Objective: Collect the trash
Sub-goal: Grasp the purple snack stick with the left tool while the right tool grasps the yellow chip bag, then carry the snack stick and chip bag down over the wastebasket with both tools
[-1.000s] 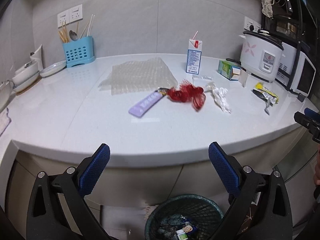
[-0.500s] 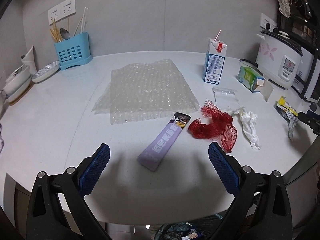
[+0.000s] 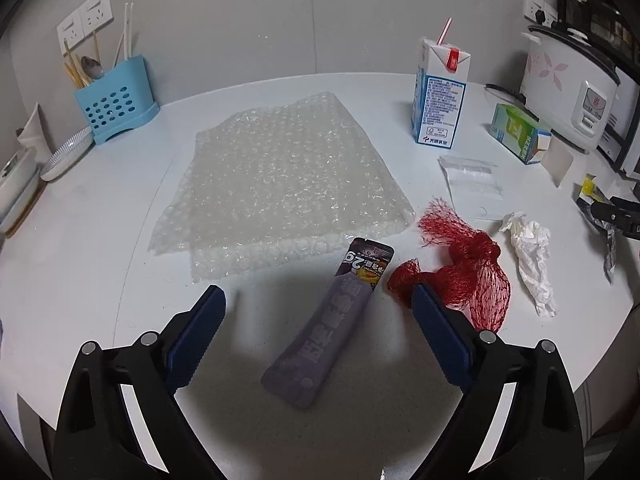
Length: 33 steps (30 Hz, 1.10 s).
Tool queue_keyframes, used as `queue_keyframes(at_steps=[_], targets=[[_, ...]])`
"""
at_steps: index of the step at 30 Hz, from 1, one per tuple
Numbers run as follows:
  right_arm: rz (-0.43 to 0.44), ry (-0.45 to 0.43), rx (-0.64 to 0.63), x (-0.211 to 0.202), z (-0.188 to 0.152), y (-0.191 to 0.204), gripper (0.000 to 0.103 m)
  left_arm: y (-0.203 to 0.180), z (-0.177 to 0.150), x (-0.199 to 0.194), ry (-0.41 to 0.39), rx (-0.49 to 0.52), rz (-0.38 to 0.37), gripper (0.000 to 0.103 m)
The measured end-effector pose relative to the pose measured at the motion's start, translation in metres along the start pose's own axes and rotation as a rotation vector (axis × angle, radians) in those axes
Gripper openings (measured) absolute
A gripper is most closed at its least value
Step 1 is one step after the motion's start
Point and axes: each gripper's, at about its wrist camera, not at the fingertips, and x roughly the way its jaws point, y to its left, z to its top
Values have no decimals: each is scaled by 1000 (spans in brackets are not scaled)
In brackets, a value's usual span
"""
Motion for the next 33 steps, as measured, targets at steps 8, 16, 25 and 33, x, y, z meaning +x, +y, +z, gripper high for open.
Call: queue_keyframes(at_steps=[8, 16, 25, 33], targets=[[-6, 15, -6, 8, -3, 3, 76, -4, -1, 6, 30, 18, -6, 63], [3, 8, -32, 3, -6, 12, 56, -10, -5, 0, 31, 35, -28, 22], [-4, -13, -34, 1, -7, 18, 40, -12, -6, -5, 16, 17, -32, 14], [-13, -19, -29, -6, -10, 19, 40, -15, -6, -14, -10, 9, -36, 14]])
